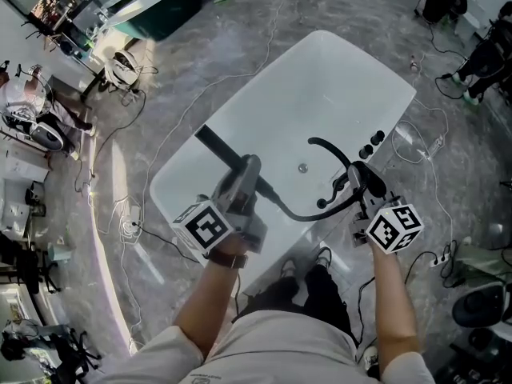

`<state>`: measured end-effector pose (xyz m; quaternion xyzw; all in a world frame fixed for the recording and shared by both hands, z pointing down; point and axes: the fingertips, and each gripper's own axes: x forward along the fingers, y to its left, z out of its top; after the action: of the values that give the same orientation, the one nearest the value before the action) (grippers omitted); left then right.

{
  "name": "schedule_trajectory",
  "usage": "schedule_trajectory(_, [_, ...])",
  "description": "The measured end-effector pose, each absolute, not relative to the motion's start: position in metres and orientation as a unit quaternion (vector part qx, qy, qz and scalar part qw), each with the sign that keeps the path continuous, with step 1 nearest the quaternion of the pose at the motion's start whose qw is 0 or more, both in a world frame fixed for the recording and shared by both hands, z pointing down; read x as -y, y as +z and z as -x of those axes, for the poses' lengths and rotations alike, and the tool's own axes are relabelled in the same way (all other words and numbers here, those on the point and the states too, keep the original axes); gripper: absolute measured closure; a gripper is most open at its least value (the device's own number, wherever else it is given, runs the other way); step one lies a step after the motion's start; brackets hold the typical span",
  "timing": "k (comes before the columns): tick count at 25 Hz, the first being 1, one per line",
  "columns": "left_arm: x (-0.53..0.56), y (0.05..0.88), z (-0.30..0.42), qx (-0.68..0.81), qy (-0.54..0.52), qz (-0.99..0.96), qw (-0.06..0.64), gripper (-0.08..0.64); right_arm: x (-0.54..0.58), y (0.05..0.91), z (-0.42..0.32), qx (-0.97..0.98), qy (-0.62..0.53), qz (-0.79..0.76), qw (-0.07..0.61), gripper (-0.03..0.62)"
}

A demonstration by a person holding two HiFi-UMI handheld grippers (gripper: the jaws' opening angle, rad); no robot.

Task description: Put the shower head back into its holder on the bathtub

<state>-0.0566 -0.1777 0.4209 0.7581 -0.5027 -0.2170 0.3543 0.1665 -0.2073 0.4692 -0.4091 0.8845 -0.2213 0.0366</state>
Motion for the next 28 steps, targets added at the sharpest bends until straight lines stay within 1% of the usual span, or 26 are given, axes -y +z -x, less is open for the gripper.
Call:
schedule_trajectory(6, [0.174,0.406,0.064,0.508,-0.22,-0.76,0.341,0.445,0.195,0.501,-0.171,-0.857,-0.325,0.391,0.078,0.523])
schedule_trajectory(9, [0.184,0.415,0.069,0.51,-0.223,-0.762,0.331,0.445,0.203,0.534,-0.167,-0.85,-0.348,0.388,0.075,0.523])
schedule_trajectory(14, [0.187,0.42,0.08,0.512,-0.223,-0.761,0.331,0.445,0.194,0.572,-0.16,-0.844,-0.349,0.406,0.03,0.523])
schedule_trajectory(18, [0.187,0.43,0.076,0.503,-0.223,-0.764,0.337,0.446,0.185,0.613,-0.156,-0.842,-0.346,0.412,-0.025,0.523])
schedule_trajectory(22, [0.188,0.432,0.068,0.491,-0.228,-0.771,0.337,0.448,0.177,0.654,-0.157,-0.835,-0.354,0.416,-0.064,0.523])
schedule_trajectory(28, [0.198,0.437,0.049,0.482,-0.219,-0.791,0.306,0.448,0.181,0.713,-0.163,-0.831,-0.354,0.413,-0.116,0.523])
